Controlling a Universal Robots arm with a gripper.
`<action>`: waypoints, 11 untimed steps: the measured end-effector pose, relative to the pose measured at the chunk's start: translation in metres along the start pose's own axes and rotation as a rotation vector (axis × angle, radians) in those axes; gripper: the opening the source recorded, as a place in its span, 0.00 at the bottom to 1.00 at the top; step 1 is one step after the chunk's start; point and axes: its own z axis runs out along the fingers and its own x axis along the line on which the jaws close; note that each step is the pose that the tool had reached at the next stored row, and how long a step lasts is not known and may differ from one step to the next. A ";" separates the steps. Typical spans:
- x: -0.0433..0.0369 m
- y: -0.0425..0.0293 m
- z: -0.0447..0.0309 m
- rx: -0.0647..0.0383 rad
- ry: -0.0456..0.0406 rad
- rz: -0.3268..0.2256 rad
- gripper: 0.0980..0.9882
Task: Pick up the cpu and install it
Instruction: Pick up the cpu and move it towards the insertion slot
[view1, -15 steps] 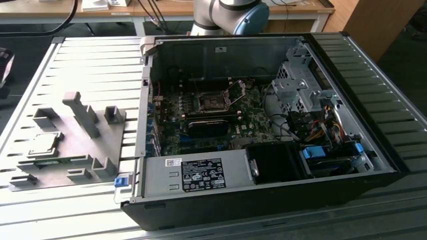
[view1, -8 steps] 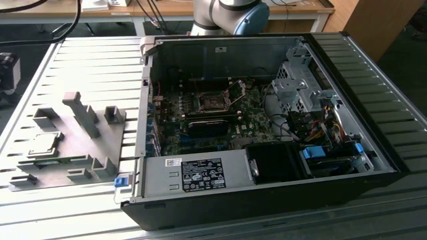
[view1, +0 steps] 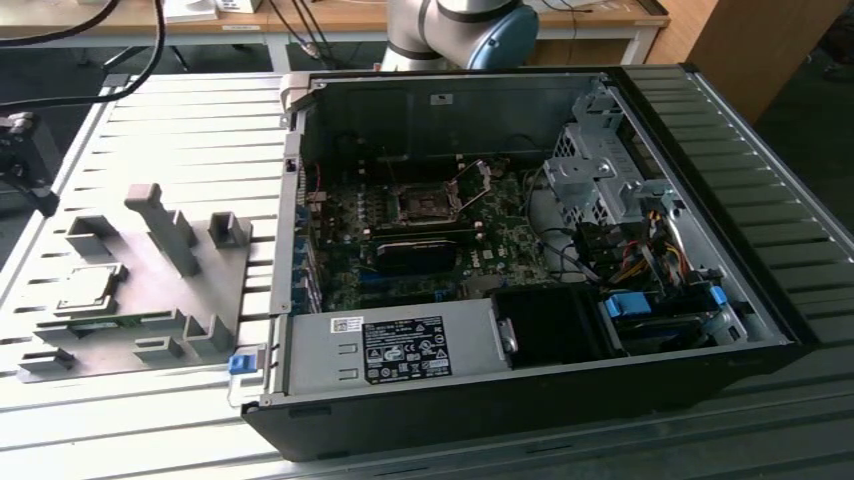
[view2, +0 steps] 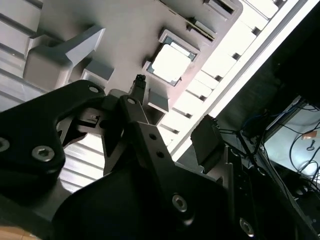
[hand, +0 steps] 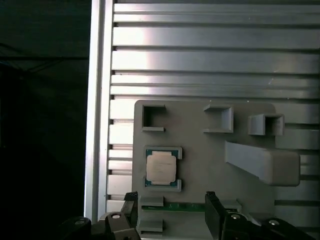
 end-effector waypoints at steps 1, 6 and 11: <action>0.0007 -0.0001 0.0018 0.000 0.0003 -0.002 0.62; 0.0022 -0.0006 0.0108 0.000 0.0009 -0.002 0.62; 0.0020 -0.0009 0.0193 0.000 0.0026 -0.002 0.62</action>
